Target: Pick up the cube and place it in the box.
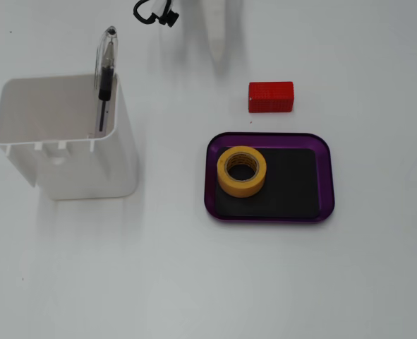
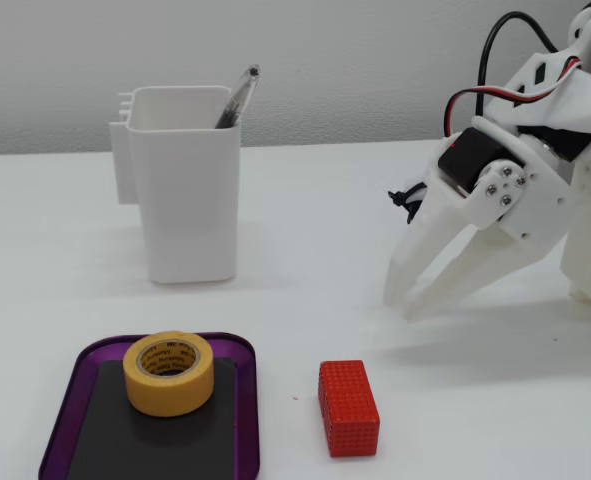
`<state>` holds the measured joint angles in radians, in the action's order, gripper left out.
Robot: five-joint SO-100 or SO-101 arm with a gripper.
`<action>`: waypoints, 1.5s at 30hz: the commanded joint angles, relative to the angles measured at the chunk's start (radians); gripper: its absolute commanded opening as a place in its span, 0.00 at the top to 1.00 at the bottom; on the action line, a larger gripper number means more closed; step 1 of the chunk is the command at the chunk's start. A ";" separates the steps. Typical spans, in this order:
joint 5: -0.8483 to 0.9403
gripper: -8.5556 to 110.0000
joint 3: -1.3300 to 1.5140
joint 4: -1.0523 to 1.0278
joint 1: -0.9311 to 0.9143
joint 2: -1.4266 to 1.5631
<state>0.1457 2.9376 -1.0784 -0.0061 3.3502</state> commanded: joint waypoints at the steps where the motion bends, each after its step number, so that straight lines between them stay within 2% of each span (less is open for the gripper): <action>1: -0.002 0.90 -0.100 0.005 -0.008 0.021; 6: 0.000 0.90 -0.259 0.000 0.005 -0.341; 11: -0.009 0.83 -0.574 -0.043 0.011 -0.821; 16: -0.009 0.79 -0.891 -0.129 0.101 -1.233; 20: -0.071 0.79 -1.071 -0.160 0.187 -1.448; 23: -0.077 0.79 -1.154 -0.160 0.241 -1.557; 30: -0.083 0.79 -1.184 -0.124 0.241 -1.701; 45: -0.121 0.79 -1.058 0.052 0.241 -1.744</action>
<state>0.0276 1.8469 -1.0707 0.2347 1.6015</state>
